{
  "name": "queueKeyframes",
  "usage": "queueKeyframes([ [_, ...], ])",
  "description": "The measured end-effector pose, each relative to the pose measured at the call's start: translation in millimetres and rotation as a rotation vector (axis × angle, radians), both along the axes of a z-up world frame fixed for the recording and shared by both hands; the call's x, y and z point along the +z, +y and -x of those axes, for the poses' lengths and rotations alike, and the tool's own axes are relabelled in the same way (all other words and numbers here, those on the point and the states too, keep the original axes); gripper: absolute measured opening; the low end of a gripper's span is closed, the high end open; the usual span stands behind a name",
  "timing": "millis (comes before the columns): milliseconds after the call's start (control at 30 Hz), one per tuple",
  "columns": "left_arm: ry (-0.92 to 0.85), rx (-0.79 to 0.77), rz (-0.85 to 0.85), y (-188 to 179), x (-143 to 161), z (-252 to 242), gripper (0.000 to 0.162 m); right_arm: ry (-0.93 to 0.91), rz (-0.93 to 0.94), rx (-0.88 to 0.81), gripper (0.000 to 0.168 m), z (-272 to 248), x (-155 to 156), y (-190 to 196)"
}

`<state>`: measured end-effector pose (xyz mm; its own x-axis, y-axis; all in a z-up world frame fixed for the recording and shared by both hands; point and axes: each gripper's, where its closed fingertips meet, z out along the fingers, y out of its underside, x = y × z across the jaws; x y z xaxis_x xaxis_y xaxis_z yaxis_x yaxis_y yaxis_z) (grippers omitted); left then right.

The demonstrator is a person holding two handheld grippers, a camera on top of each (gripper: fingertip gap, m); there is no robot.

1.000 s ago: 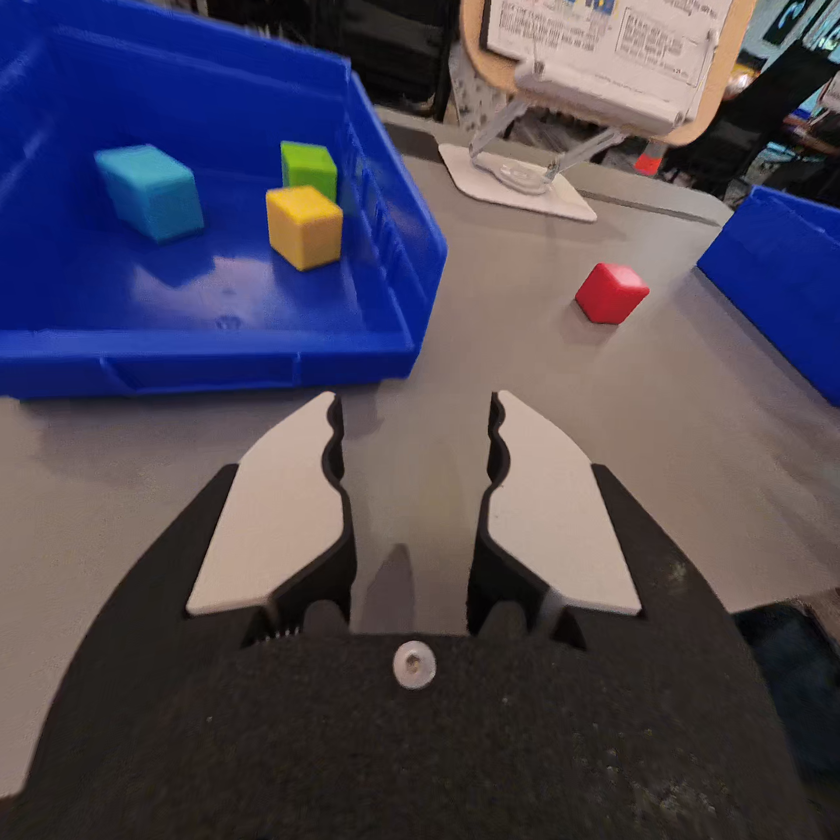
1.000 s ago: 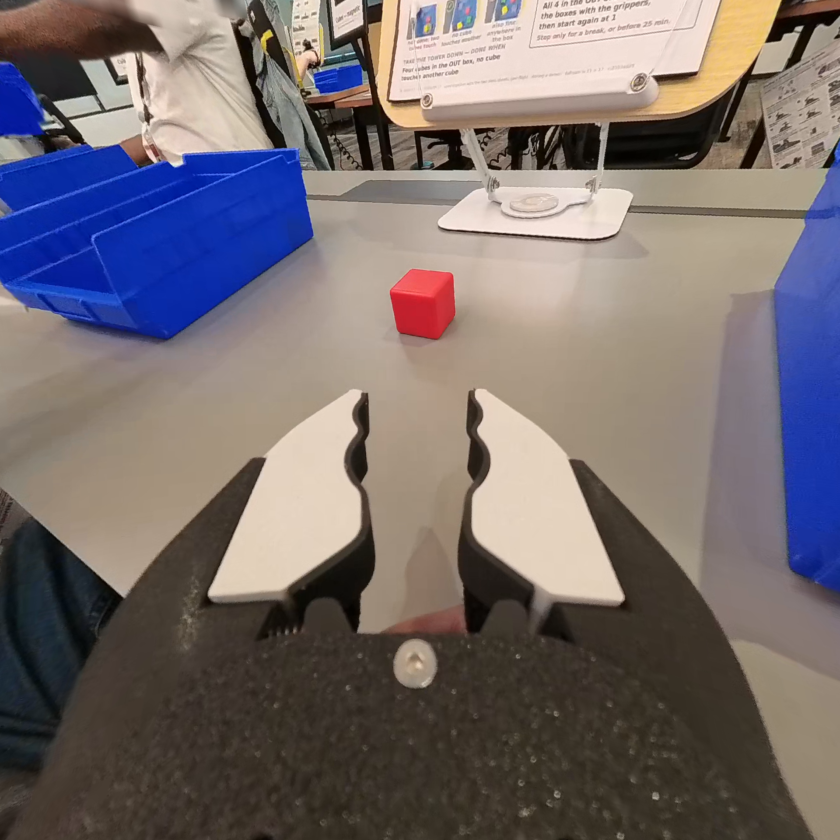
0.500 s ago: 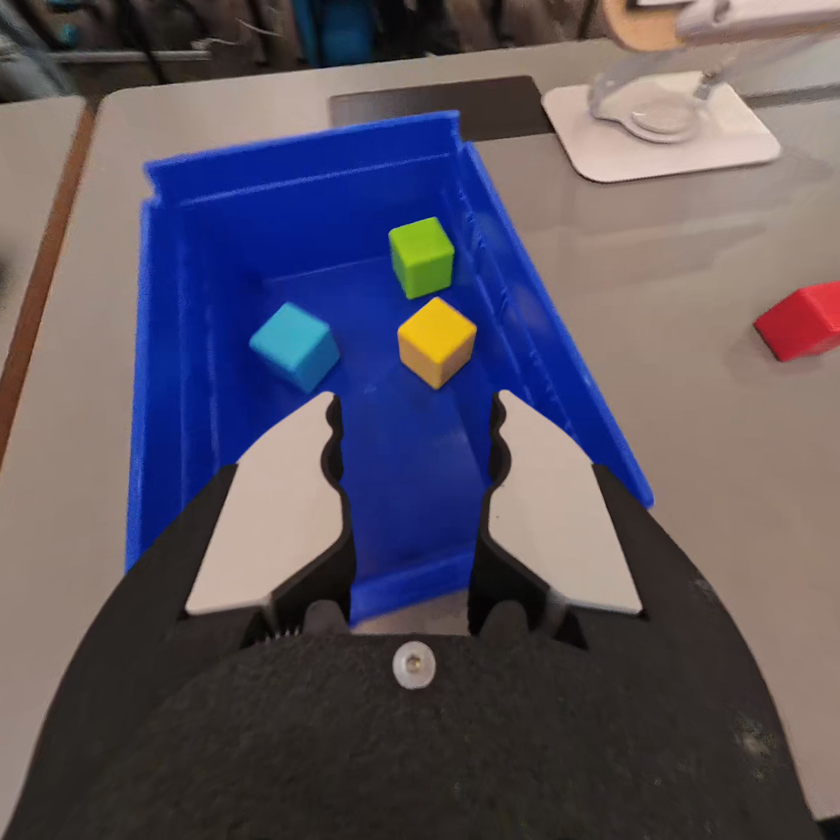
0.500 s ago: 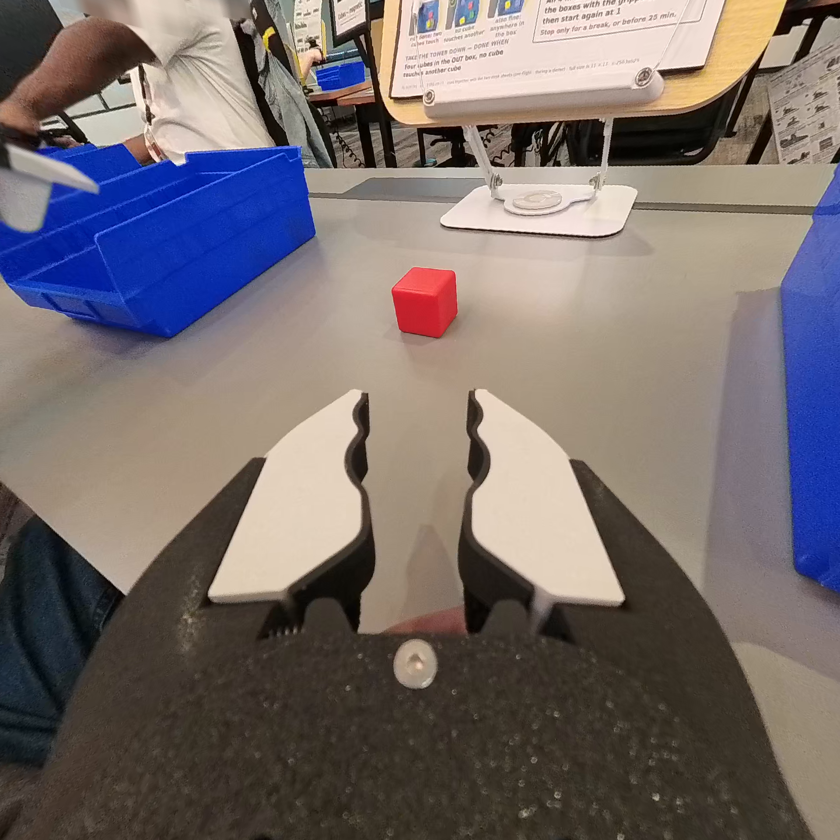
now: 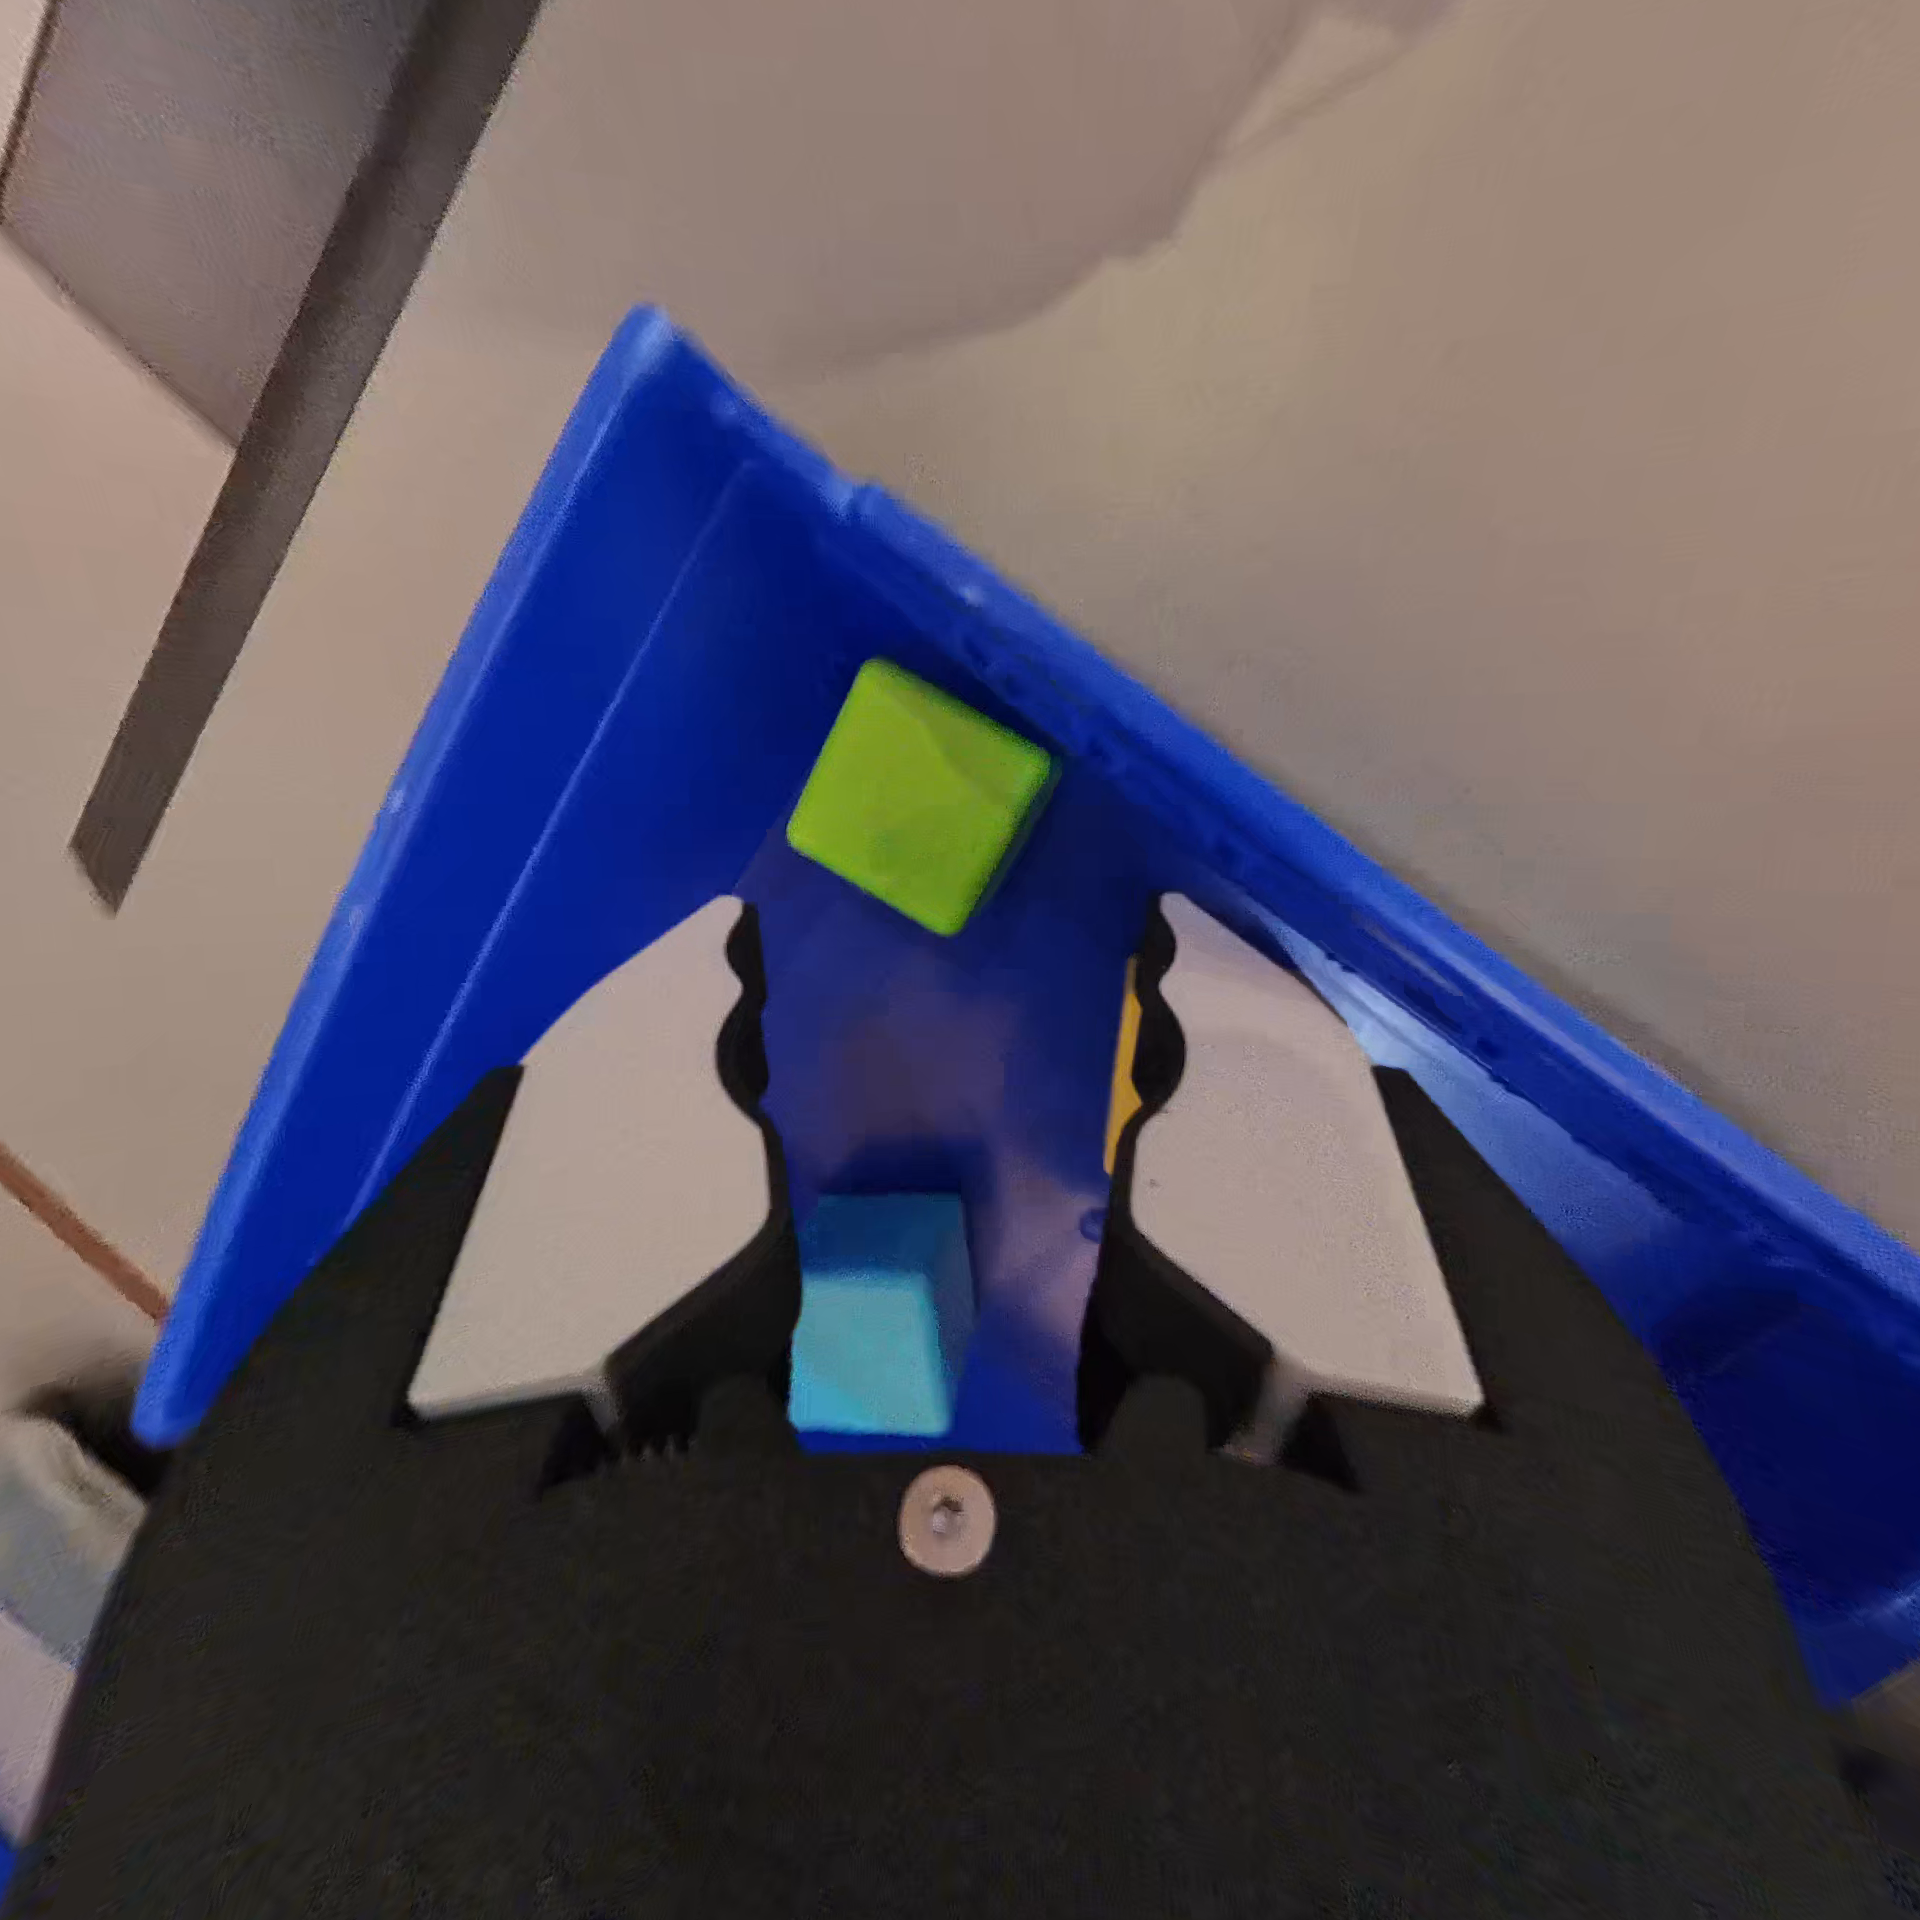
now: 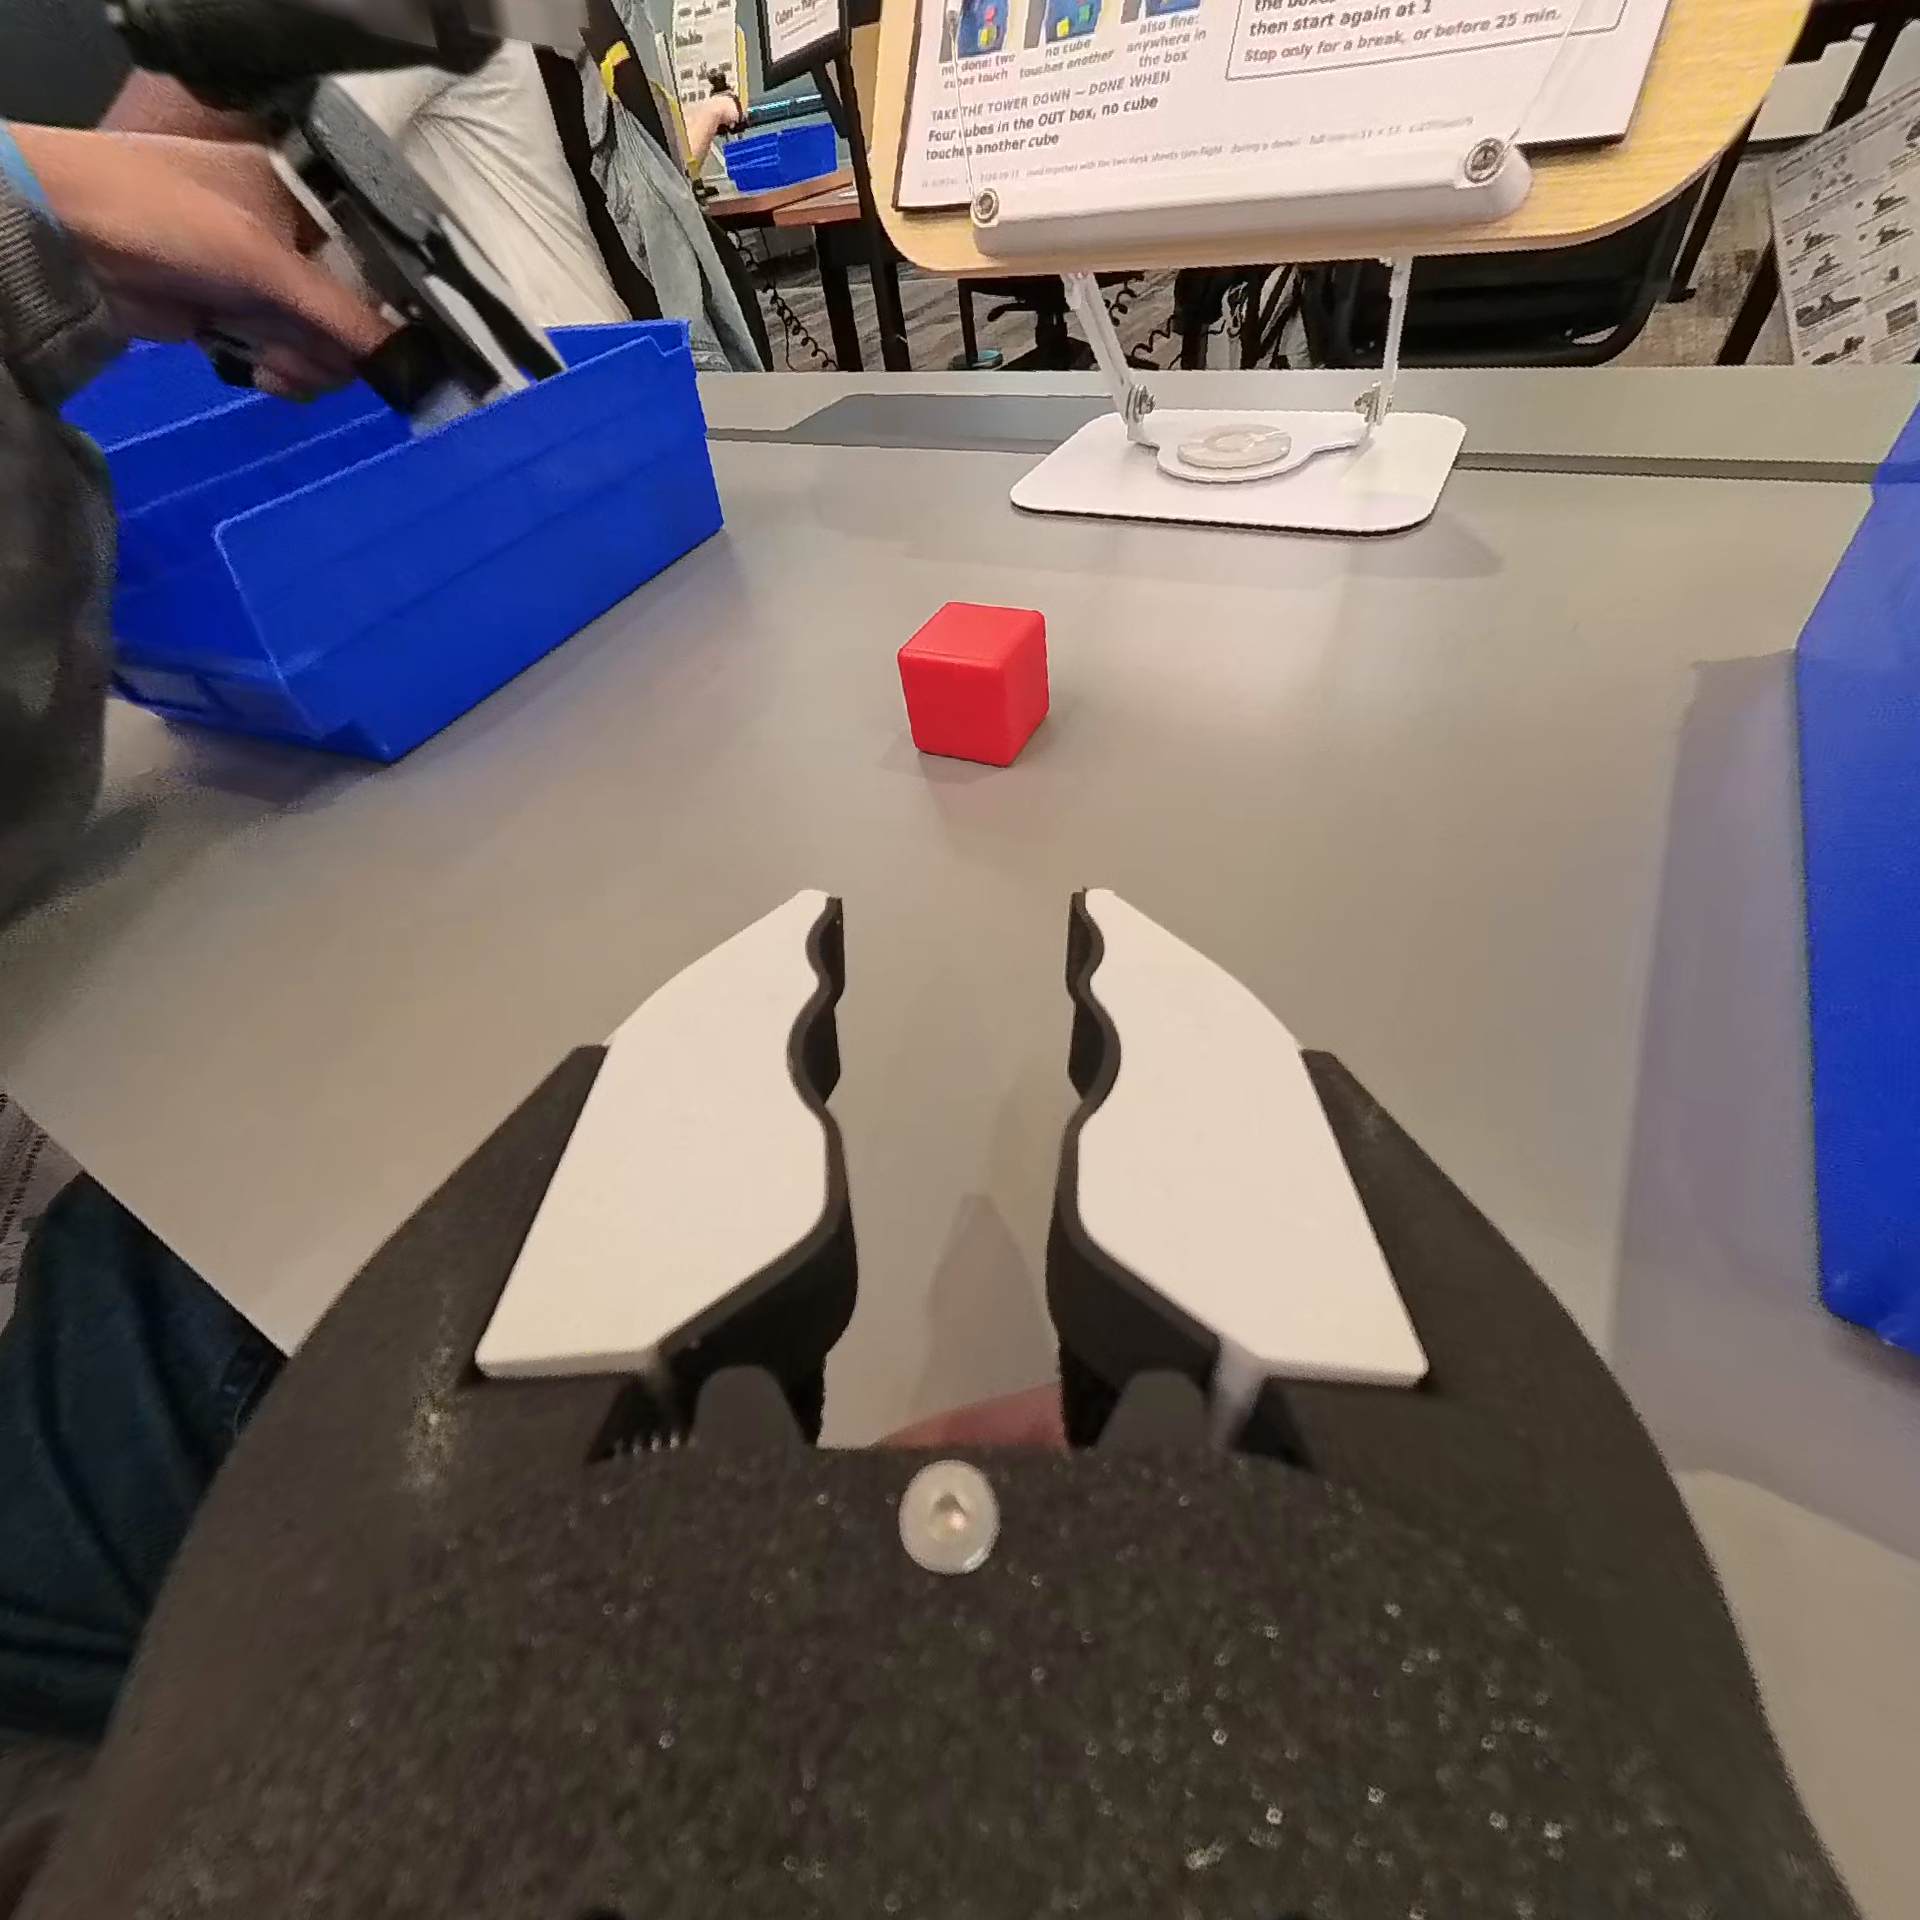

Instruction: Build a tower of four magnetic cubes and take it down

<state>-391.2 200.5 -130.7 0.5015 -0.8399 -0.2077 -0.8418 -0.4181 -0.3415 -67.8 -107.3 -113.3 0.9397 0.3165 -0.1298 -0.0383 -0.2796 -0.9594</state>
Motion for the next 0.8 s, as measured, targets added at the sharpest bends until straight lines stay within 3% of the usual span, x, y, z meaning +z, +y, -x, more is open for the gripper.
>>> queueKeyframes([
  [167, 0.061, -0.181, 0.062, 10.7, -14.2, -8.1, 0.060, -0.015, 0.003, 0.002, 0.041, 1.4, -0.9, 0.3],
  [300, 0.137, -0.204, 0.154, 18.0, -34.7, 0.3, 0.063, -0.023, 0.003, 0.006, 0.041, 2.6, -1.3, 0.2],
  [433, 0.118, -0.232, 0.210, 17.2, -49.4, -7.8, 0.054, -0.029, 0.017, 0.016, 0.040, 4.2, -3.3, 0.9],
  [567, 0.097, -0.232, 0.240, 10.2, -49.9, -3.7, 0.053, -0.019, 0.033, 0.022, 0.040, 4.4, -5.0, 1.8],
  [667, 0.069, -0.224, 0.171, 8.0, -26.5, 5.4, 0.053, -0.008, 0.037, 0.022, 0.040, 3.8, -5.2, 2.1],
  [800, -0.106, -0.194, -0.073, 4.1, 60.6, -0.7, 0.053, -0.016, 0.032, 0.021, 0.039, 4.2, -4.8, 1.8],
])
